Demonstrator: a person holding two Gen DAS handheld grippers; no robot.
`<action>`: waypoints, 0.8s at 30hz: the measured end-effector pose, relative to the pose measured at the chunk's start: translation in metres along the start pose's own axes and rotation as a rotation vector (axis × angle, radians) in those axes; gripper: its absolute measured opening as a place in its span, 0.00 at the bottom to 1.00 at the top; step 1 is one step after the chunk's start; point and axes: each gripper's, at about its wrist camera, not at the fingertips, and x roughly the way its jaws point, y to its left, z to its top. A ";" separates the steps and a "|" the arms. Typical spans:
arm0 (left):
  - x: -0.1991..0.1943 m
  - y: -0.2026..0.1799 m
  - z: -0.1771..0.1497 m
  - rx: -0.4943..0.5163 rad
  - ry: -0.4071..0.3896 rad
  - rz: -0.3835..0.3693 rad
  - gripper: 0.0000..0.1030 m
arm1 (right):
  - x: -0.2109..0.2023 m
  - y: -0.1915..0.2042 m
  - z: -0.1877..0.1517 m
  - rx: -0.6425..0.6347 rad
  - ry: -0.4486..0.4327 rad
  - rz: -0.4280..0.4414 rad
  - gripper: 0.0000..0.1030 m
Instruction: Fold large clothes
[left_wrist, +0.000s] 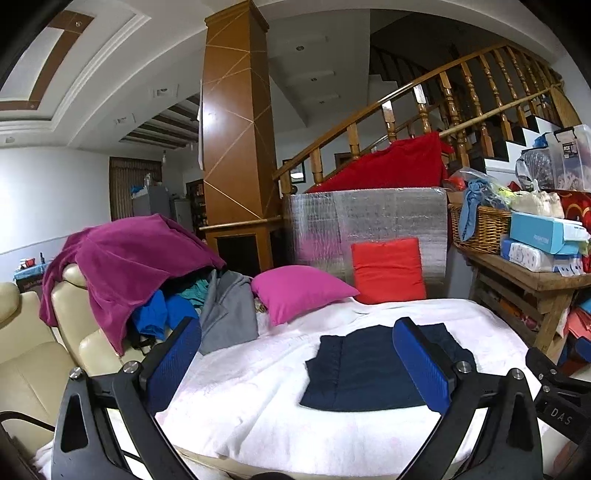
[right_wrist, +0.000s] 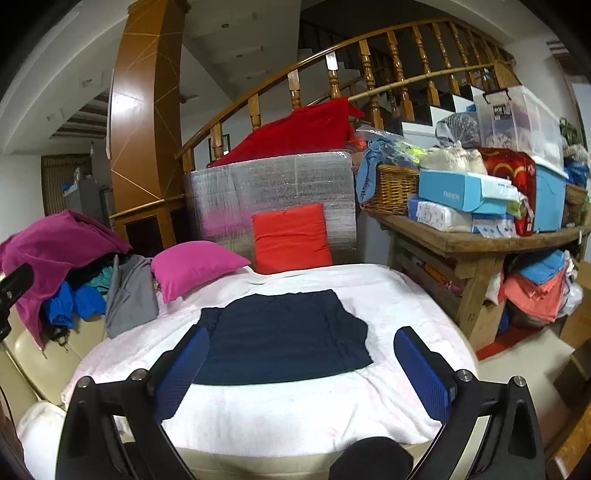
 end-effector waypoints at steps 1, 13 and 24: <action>-0.002 0.000 0.001 0.000 -0.005 0.005 1.00 | -0.001 0.000 0.000 0.003 -0.001 -0.003 0.99; -0.003 -0.007 0.007 -0.007 -0.006 -0.011 1.00 | -0.004 0.006 0.007 -0.026 -0.007 -0.003 0.99; 0.027 -0.018 0.010 -0.009 0.052 -0.005 1.00 | 0.026 0.005 0.016 -0.039 0.036 0.012 0.99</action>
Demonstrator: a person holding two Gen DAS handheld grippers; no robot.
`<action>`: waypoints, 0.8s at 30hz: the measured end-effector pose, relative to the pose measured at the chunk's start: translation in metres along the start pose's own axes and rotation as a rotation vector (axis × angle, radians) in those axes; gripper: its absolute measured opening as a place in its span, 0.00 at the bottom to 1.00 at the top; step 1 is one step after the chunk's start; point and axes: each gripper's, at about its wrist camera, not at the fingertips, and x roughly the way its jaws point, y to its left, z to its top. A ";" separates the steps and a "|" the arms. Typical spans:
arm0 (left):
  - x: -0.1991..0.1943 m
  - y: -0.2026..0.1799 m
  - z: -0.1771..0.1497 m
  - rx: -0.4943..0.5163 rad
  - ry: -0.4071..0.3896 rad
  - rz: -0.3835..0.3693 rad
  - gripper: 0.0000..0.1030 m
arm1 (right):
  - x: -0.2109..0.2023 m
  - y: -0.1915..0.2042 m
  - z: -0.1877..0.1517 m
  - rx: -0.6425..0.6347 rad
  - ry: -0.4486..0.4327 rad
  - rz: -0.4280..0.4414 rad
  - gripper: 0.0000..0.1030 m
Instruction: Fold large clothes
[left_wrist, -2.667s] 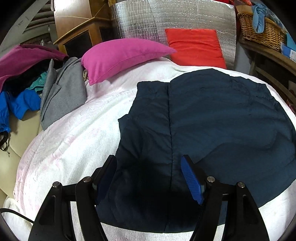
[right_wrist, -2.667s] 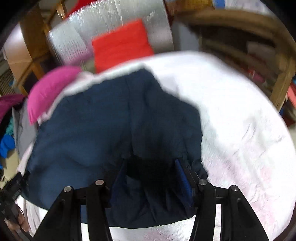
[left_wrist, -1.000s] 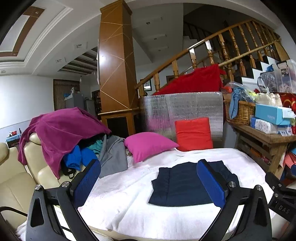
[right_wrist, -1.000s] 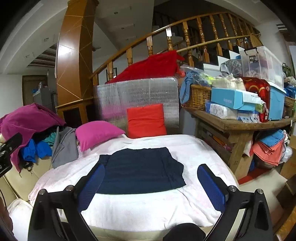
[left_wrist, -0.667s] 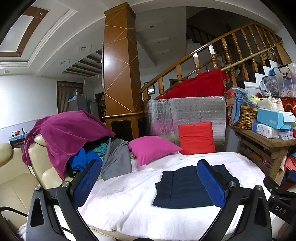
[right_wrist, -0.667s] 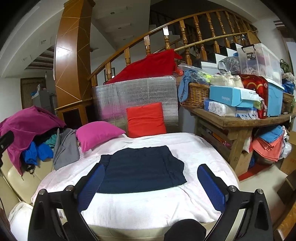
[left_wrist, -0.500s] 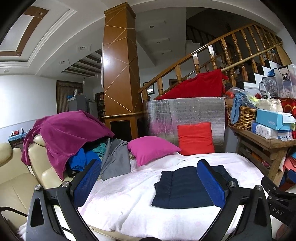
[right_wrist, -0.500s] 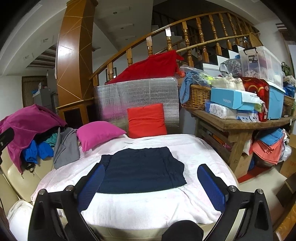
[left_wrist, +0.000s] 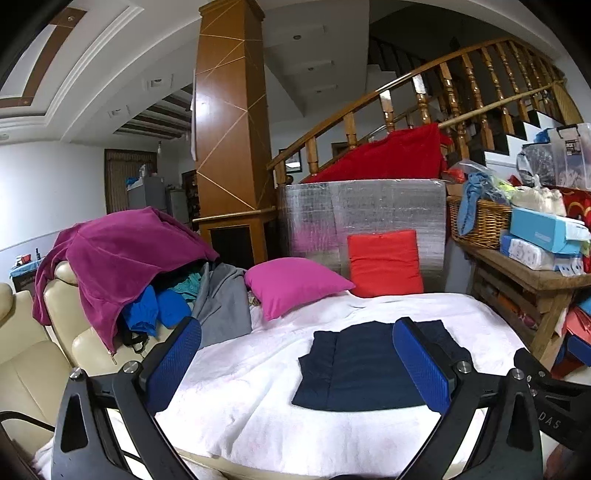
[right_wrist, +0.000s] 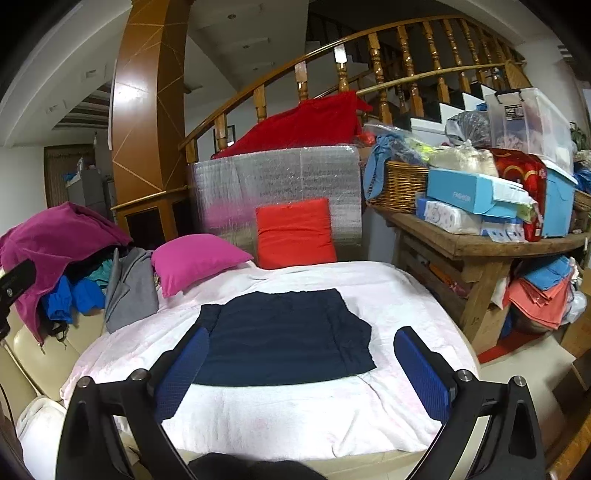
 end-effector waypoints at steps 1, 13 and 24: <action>0.001 0.000 0.000 -0.001 0.000 0.006 1.00 | 0.005 0.002 0.001 -0.004 0.003 0.004 0.99; 0.023 -0.008 -0.010 0.019 0.050 0.002 1.00 | 0.037 -0.001 -0.005 0.016 0.051 0.018 0.99; 0.035 0.002 -0.014 0.003 0.060 -0.024 1.00 | 0.043 0.000 -0.003 0.027 0.053 -0.021 0.99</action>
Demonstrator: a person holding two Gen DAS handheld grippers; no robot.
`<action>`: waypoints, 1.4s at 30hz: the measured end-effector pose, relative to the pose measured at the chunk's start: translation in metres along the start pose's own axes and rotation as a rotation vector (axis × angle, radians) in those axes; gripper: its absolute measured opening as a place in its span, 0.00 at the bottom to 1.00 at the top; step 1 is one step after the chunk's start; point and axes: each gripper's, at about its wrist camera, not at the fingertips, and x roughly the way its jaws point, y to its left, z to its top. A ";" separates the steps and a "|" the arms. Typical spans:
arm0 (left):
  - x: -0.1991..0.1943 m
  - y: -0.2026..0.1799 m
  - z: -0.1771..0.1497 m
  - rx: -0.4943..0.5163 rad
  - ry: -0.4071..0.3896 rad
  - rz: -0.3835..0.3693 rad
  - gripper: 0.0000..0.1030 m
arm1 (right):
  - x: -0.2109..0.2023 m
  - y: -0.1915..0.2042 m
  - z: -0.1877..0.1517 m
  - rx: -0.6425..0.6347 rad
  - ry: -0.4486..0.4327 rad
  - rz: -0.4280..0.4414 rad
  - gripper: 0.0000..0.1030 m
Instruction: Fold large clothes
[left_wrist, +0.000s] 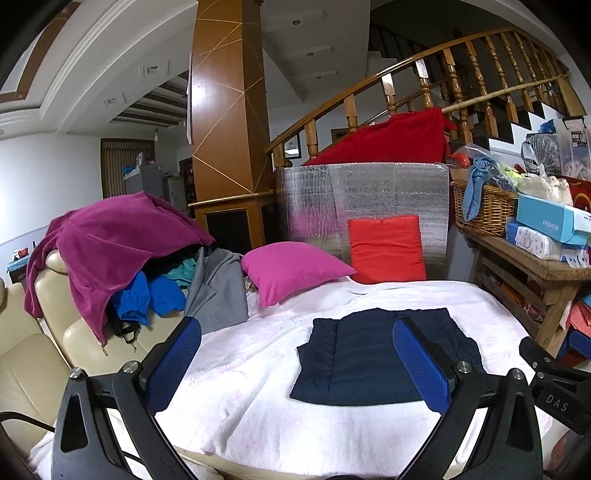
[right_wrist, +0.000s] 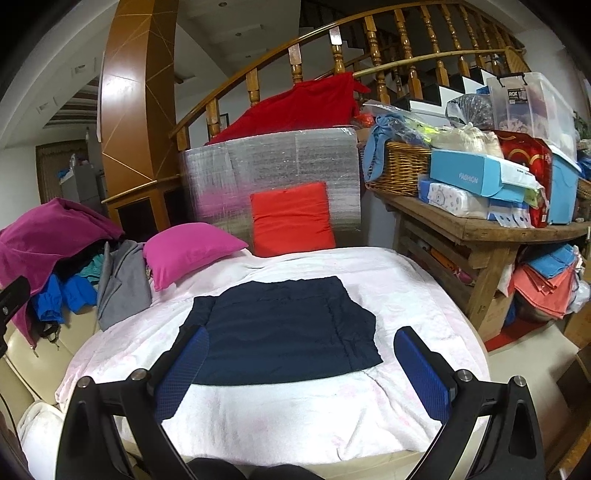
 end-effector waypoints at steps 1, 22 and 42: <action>0.003 0.003 0.000 -0.003 0.001 -0.005 1.00 | 0.000 0.002 0.001 -0.004 0.000 -0.009 0.99; 0.054 0.052 -0.013 -0.033 0.060 -0.004 1.00 | 0.022 0.055 0.004 -0.044 0.028 -0.075 0.99; 0.123 -0.008 -0.016 0.011 0.193 -0.012 1.00 | 0.116 0.046 -0.006 -0.045 0.147 -0.011 0.99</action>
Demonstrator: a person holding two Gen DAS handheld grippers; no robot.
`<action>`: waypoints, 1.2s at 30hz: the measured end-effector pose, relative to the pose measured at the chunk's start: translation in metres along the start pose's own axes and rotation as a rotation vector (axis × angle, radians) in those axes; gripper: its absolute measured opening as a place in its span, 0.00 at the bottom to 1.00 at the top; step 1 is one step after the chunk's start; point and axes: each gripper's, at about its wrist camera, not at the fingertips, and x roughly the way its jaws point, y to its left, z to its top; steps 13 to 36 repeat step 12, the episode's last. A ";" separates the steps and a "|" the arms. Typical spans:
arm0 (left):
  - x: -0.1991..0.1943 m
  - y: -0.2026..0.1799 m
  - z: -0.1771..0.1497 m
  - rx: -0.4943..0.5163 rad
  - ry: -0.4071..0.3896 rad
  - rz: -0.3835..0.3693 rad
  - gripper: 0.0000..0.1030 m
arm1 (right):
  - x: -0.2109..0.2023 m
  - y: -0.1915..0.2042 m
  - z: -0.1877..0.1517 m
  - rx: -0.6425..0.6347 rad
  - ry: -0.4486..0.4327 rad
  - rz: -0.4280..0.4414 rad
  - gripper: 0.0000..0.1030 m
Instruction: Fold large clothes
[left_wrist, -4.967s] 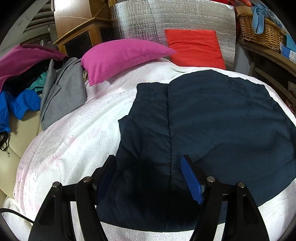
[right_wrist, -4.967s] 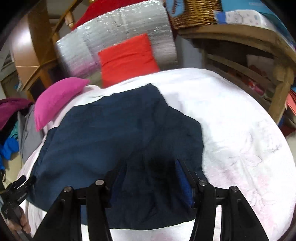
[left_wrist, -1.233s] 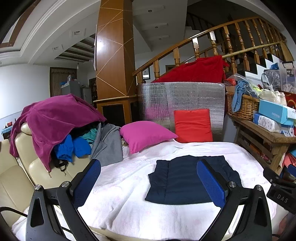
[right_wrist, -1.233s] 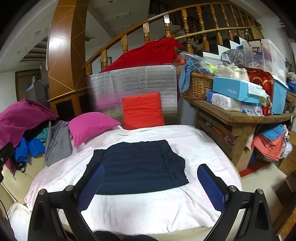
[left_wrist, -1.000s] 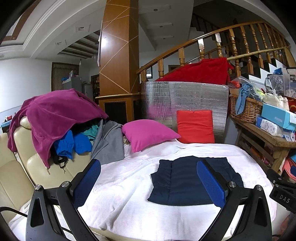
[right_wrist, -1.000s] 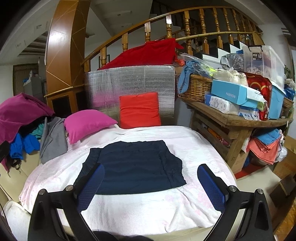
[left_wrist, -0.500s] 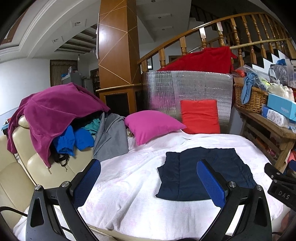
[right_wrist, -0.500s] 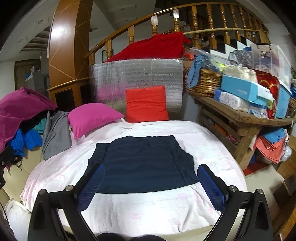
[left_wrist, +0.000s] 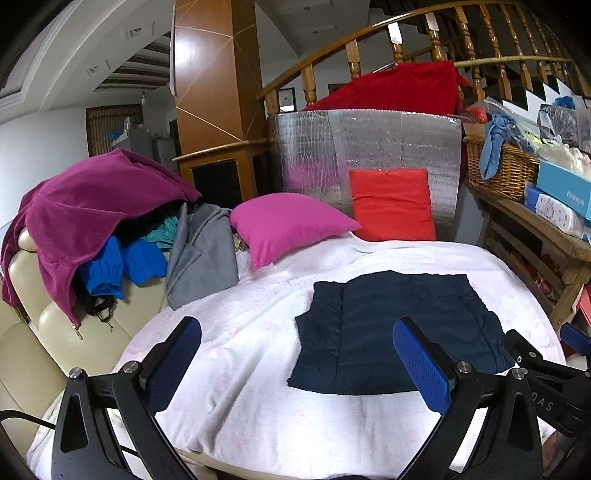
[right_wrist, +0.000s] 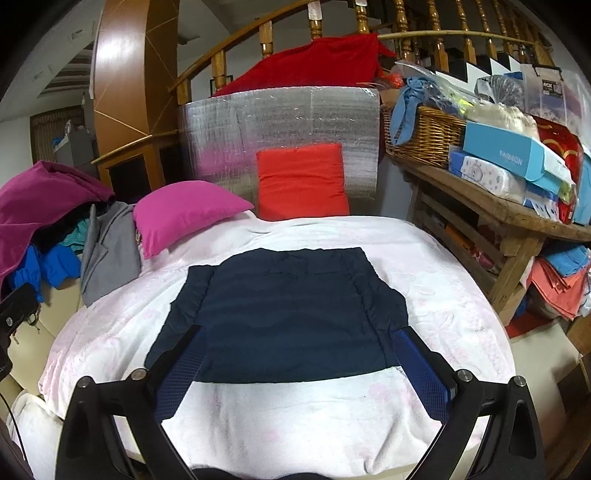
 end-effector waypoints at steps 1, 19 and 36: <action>0.002 -0.002 0.001 0.002 0.001 -0.001 1.00 | 0.003 -0.005 0.001 0.007 0.001 -0.002 0.99; 0.056 -0.012 0.008 -0.038 0.063 -0.095 1.00 | 0.045 -0.049 0.008 0.070 0.029 -0.044 0.99; 0.056 -0.012 0.008 -0.038 0.063 -0.095 1.00 | 0.045 -0.049 0.008 0.070 0.029 -0.044 0.99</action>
